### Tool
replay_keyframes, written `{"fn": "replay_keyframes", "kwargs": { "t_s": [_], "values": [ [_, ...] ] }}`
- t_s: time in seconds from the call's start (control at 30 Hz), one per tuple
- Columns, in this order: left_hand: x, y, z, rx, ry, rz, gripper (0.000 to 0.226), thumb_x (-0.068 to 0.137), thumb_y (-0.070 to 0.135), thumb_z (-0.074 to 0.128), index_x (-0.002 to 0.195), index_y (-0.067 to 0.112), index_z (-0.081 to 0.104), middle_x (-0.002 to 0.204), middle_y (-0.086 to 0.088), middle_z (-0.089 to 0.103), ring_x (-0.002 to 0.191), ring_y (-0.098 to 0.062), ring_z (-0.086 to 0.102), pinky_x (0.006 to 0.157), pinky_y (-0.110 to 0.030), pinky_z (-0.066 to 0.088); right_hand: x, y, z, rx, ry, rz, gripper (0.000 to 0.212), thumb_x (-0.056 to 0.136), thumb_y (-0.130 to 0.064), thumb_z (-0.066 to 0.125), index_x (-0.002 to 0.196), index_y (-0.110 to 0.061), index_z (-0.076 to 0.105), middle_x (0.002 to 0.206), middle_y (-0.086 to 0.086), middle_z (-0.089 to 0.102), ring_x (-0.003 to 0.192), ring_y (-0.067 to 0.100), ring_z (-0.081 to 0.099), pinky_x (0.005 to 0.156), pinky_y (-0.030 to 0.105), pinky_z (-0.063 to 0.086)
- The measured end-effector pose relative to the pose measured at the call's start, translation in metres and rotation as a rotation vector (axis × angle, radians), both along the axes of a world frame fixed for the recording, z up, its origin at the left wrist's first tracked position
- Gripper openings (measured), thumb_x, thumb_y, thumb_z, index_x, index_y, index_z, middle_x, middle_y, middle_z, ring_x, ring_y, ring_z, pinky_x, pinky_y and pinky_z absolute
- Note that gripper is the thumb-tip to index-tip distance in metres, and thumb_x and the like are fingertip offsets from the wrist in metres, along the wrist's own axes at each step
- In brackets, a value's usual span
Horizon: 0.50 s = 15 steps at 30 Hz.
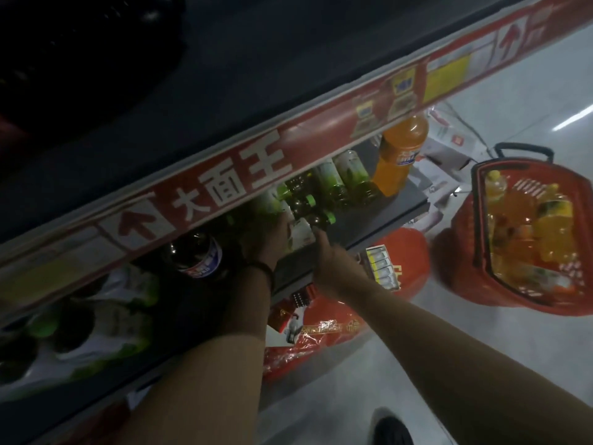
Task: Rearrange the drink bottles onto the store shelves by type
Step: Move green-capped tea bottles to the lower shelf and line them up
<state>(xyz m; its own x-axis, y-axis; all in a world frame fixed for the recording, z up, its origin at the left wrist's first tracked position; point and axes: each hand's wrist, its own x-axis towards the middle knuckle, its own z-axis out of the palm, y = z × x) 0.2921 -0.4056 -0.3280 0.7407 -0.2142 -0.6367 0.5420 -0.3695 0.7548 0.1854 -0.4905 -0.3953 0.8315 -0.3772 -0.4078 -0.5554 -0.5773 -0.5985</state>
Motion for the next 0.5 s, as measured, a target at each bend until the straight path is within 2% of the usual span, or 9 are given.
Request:
{"fn": "replay_keyframes", "kwargs": {
  "t_s": [0.07,0.1,0.17,0.2,0.23,0.3,0.37,0.43,0.5],
  "values": [
    [-0.001,0.015,-0.009,-0.077,0.009,0.13,0.049,0.089,0.056,0.072,0.13,0.033,0.06,0.15,-0.013,0.056,0.13,-0.035,0.059,0.101,-0.043,0.054,0.012,0.004,-0.004,-0.006,-0.033,0.032,0.1,0.097,-0.004,0.064,0.166,-0.045,0.004,0.139,0.019,0.055,0.106,0.026,0.064,0.082,0.037,0.061],
    [-0.004,0.025,-0.015,-0.105,0.028,0.211,0.055,0.076,0.062,0.078,0.121,0.038,0.058,0.144,-0.01,0.057,0.125,-0.032,0.06,0.102,-0.049,0.055,0.019,0.005,-0.008,0.012,-0.062,0.048,0.103,0.096,0.0,0.063,0.164,-0.05,0.004,0.142,0.019,0.053,0.104,0.022,0.062,0.077,0.034,0.062],
    [-0.016,0.049,-0.02,-0.147,0.095,0.299,0.056,0.075,0.059,0.081,0.12,0.035,0.058,0.131,-0.007,0.06,0.117,-0.029,0.061,0.099,-0.055,0.057,0.034,0.007,-0.018,0.026,-0.114,0.086,0.104,0.096,0.0,0.062,0.16,-0.059,0.005,0.15,0.018,0.052,0.098,0.021,0.066,0.069,0.034,0.063],
    [-0.025,0.061,-0.018,-0.143,0.113,0.304,0.049,0.08,0.056,0.08,0.117,0.031,0.061,0.124,-0.007,0.063,0.111,-0.028,0.064,0.093,-0.052,0.06,0.041,0.008,-0.02,0.004,-0.121,0.099,0.099,0.099,-0.008,0.062,0.159,-0.061,0.004,0.151,0.019,0.052,0.096,0.025,0.069,0.069,0.04,0.065],
    [-0.031,0.073,-0.022,-0.128,0.108,0.299,0.042,0.084,0.052,0.079,0.114,0.026,0.064,0.118,-0.009,0.067,0.106,-0.028,0.067,0.084,-0.048,0.063,0.048,0.01,-0.024,-0.022,-0.113,0.097,0.089,0.103,-0.025,0.06,0.159,-0.063,0.002,0.149,0.021,0.054,0.098,0.031,0.07,0.073,0.046,0.065],
    [-0.043,0.092,-0.031,-0.14,0.138,0.278,0.032,0.091,0.042,0.075,0.111,0.018,0.067,0.111,-0.015,0.072,0.097,-0.028,0.072,0.074,-0.041,0.064,0.057,0.014,-0.028,-0.079,-0.064,0.06,0.064,0.105,-0.062,0.042,0.158,-0.065,0.005,0.145,0.024,0.055,0.11,0.04,0.067,0.086,0.053,0.061],
    [-0.052,0.108,-0.037,-0.193,0.143,0.27,0.027,0.092,0.033,0.075,0.108,0.012,0.068,0.108,-0.018,0.074,0.097,-0.031,0.072,0.08,-0.045,0.062,0.059,0.022,-0.035,-0.128,-0.003,0.02,0.056,0.104,-0.072,0.031,0.156,-0.062,0.014,0.139,0.027,0.051,0.116,0.045,0.061,0.089,0.051,0.056],
    [-0.058,0.12,-0.041,-0.237,0.148,0.273,0.042,0.082,0.032,0.082,0.115,0.01,0.069,0.115,-0.021,0.074,0.111,-0.04,0.071,0.096,-0.057,0.059,0.058,0.032,-0.041,-0.153,-0.001,-0.028,0.051,0.104,-0.072,0.031,0.152,-0.058,0.022,0.131,0.028,0.05,0.113,0.045,0.058,0.082,0.049,0.053],
    [-0.064,0.132,-0.045,-0.278,0.155,0.237,0.056,0.078,0.03,0.084,0.125,0.005,0.066,0.122,-0.026,0.073,0.12,-0.047,0.067,0.107,-0.066,0.051,0.054,0.04,-0.045,-0.171,-0.033,-0.093,0.052,0.101,-0.076,0.034,0.147,-0.053,0.028,0.128,0.021,0.046,0.108,0.041,0.055,0.076,0.045,0.05]
  ]
}}
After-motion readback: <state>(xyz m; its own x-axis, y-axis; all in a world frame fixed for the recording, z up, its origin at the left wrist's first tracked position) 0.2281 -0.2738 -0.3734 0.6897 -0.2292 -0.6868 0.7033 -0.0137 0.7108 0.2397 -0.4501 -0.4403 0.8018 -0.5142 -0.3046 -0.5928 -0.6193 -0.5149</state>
